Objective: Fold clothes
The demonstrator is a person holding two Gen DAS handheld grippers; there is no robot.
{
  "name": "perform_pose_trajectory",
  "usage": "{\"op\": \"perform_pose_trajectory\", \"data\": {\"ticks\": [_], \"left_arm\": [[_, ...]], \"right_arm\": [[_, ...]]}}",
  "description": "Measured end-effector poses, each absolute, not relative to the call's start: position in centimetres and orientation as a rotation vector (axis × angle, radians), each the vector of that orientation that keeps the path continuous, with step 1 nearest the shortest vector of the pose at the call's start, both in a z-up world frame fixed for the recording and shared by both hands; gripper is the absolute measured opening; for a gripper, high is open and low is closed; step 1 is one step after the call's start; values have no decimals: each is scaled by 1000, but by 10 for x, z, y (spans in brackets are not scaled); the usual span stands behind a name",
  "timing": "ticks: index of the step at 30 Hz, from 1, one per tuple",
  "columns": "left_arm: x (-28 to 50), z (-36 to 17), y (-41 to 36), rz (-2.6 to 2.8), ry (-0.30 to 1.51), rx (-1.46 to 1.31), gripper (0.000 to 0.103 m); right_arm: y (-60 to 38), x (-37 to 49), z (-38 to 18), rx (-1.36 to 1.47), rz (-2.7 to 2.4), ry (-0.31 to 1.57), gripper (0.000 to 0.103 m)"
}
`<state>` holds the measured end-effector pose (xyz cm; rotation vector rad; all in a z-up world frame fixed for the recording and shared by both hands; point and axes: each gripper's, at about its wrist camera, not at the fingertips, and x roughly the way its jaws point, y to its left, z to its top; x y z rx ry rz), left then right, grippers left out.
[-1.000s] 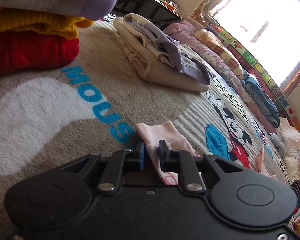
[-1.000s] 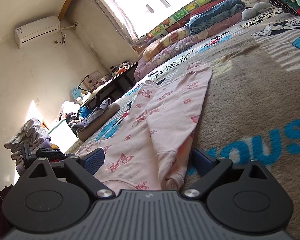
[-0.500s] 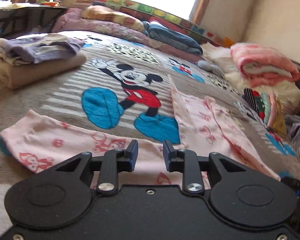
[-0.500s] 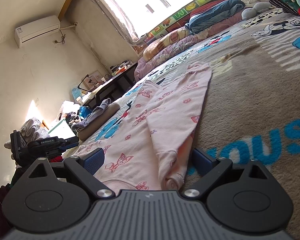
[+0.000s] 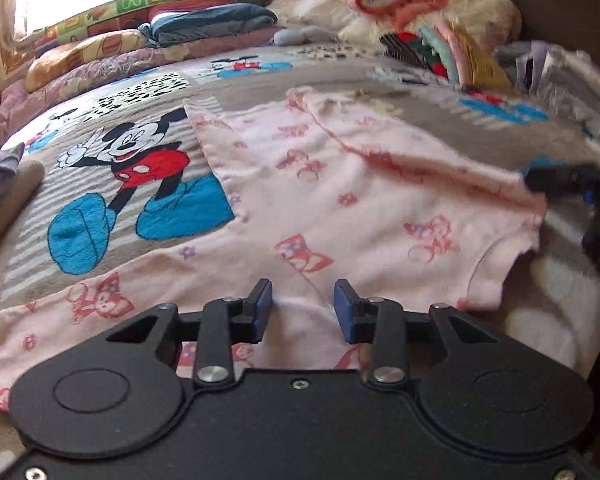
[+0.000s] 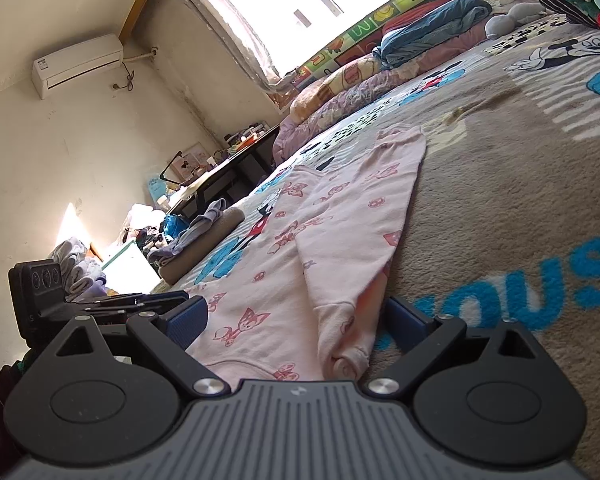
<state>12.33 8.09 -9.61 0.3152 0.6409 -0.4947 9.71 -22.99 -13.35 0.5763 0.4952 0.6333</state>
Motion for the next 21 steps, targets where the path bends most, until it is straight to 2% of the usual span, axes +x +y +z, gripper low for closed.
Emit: {"op": "perform_pose_trajectory", "data": {"ticks": [4, 7, 13, 18, 21], "left_arm": [[120, -80, 94, -519, 585, 219, 34], [118, -90, 82, -598, 667, 266, 34], [123, -79, 89, -576, 638, 207, 34], [149, -88, 75, -515, 752, 225, 34], [155, -79, 72, -491, 727, 199, 34]], "right_arm": [[-230, 97, -134, 579, 637, 493, 95], [-231, 96, -134, 581, 640, 492, 96], [-230, 95, -135, 581, 642, 491, 96], [-230, 94, -135, 582, 643, 491, 96], [-229, 94, -134, 577, 640, 492, 96]]}}
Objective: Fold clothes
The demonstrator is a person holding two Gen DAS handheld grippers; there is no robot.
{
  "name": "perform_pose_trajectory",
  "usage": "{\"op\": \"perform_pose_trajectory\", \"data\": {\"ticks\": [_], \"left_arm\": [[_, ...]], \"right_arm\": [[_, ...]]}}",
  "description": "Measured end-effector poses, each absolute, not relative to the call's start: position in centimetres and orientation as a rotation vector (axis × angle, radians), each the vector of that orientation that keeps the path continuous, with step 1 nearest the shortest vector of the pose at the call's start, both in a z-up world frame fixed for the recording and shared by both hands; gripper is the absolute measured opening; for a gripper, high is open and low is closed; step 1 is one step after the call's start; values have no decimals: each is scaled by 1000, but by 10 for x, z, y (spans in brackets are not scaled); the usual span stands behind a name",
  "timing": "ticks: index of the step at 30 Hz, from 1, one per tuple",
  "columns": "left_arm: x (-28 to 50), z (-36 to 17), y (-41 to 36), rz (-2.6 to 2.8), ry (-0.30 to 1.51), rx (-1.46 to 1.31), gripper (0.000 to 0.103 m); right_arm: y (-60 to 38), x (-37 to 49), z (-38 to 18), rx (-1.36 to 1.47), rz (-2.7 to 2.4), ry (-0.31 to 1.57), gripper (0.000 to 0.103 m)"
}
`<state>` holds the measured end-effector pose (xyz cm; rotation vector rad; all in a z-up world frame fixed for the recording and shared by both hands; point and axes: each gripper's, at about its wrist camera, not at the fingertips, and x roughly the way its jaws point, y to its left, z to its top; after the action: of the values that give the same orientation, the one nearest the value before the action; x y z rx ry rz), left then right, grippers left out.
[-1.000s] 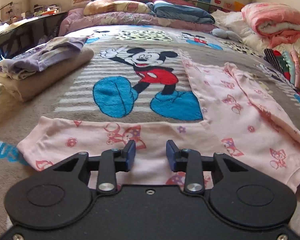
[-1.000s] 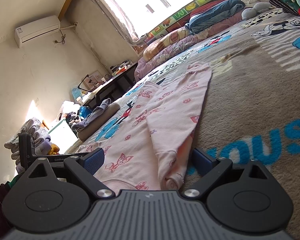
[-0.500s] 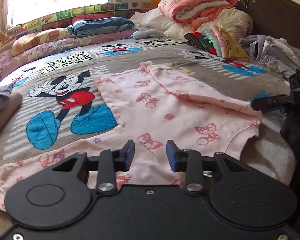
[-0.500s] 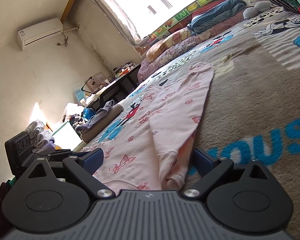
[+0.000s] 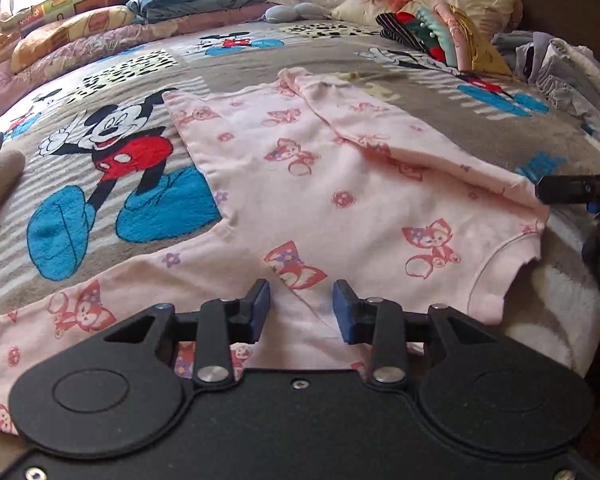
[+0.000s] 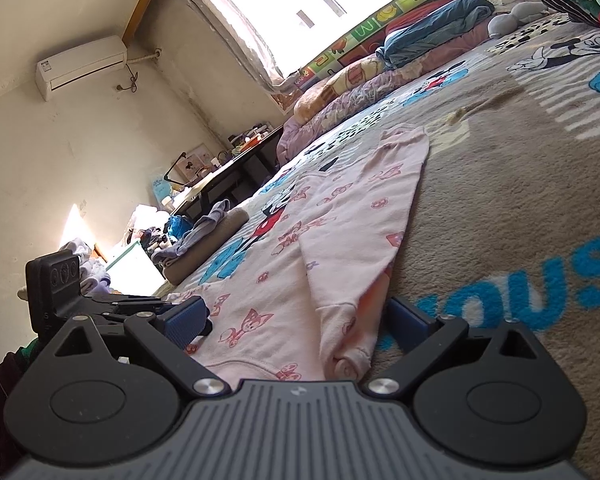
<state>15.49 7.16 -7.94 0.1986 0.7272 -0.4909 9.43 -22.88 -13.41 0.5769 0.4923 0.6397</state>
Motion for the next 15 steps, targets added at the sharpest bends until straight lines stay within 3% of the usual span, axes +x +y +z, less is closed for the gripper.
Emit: {"op": "perform_pose_trajectory", "data": {"ticks": [7, 12, 15], "left_arm": [[202, -56, 61, -468, 645, -42, 34], [269, -82, 58, -320, 820, -144, 34], [292, -77, 71, -298, 805, -241, 34]], "right_arm": [[-229, 95, -134, 577, 644, 492, 97], [-231, 94, -135, 588, 664, 484, 99], [-232, 94, -136, 597, 675, 477, 100]]}}
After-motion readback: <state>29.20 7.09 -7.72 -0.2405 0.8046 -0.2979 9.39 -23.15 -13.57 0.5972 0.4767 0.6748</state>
